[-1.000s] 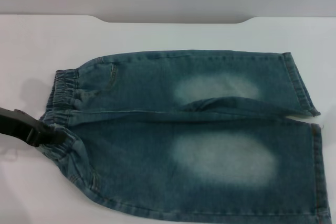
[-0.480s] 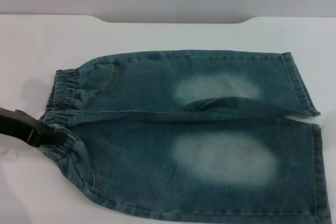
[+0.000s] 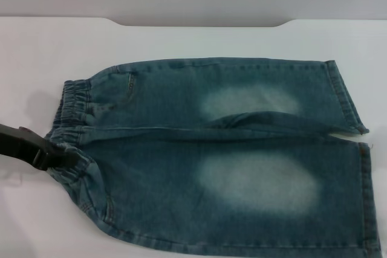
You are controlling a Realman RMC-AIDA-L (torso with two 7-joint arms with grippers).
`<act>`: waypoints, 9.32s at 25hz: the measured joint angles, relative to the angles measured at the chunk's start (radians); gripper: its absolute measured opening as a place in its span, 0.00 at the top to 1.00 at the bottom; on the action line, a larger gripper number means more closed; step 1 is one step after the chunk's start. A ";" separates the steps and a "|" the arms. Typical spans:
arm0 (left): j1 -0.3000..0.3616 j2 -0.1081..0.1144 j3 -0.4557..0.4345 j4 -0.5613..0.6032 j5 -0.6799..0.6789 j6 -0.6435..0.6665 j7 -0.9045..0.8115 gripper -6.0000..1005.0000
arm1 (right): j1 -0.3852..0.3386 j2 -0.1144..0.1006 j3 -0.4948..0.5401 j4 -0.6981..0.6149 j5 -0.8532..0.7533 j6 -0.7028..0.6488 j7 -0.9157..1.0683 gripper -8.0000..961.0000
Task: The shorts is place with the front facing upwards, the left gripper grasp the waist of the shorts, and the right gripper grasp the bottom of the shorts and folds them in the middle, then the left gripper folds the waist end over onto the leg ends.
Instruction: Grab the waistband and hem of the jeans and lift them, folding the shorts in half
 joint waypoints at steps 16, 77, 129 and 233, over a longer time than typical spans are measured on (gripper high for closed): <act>0.001 -0.001 0.000 0.000 0.000 0.002 0.000 0.95 | 0.034 0.004 -0.019 0.074 0.000 0.066 0.011 0.49; -0.007 -0.015 0.000 0.000 0.006 0.013 0.009 0.95 | 0.059 0.010 -0.089 0.101 0.070 0.109 0.021 0.55; -0.044 -0.031 -0.012 0.157 -0.077 -0.099 0.010 0.95 | -0.141 0.002 0.077 -0.225 0.512 0.212 -0.124 0.95; -0.005 -0.062 0.117 0.077 -0.325 -0.589 -0.008 0.90 | -0.139 0.005 0.268 0.288 0.958 0.852 -0.494 0.89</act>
